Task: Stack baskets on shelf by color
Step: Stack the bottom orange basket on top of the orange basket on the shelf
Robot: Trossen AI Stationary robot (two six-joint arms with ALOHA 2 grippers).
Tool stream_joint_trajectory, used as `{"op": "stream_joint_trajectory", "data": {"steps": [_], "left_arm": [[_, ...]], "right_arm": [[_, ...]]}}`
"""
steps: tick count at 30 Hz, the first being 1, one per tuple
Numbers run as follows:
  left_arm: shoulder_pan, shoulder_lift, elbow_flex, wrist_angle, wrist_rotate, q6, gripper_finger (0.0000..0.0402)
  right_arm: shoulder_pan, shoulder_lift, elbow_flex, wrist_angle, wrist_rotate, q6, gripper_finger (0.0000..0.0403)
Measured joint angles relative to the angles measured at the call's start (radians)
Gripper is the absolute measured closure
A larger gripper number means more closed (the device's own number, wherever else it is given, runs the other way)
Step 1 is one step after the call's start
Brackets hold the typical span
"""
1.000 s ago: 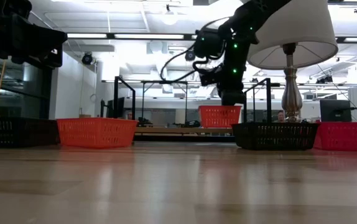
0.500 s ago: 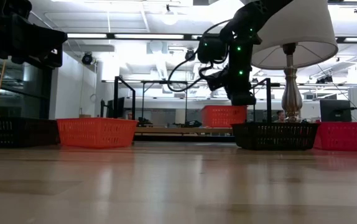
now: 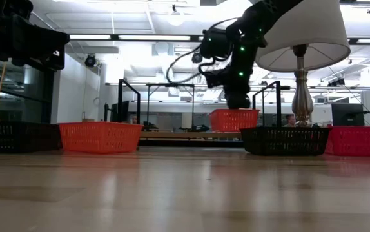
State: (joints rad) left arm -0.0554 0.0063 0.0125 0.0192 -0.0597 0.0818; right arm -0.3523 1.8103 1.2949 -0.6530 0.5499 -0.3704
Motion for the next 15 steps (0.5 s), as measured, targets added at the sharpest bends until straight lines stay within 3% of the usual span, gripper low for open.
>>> {"op": "stream_joint_trajectory", "data": {"steps": [3,7,10,15], "left_arm": [[0.0,0.0,0.0,0.0,0.0,0.0,0.0398],[0.0,0.0,0.0,0.0,0.0,0.0,0.0398],[0.0,0.0,0.0,0.0,0.0,0.0,0.0398],[0.0,0.0,0.0,0.0,0.0,0.0,0.0398]], "right_arm": [[0.0,0.0,0.0,0.089,-0.048,0.004,0.0403],[0.014,-0.004,0.038,0.11,-0.031,0.029,0.0403],[0.039,-0.028,0.107,0.056,-0.038,0.068,0.0403],[0.145,-0.084,0.208,-0.092,-0.15,0.204,0.0403]]}}
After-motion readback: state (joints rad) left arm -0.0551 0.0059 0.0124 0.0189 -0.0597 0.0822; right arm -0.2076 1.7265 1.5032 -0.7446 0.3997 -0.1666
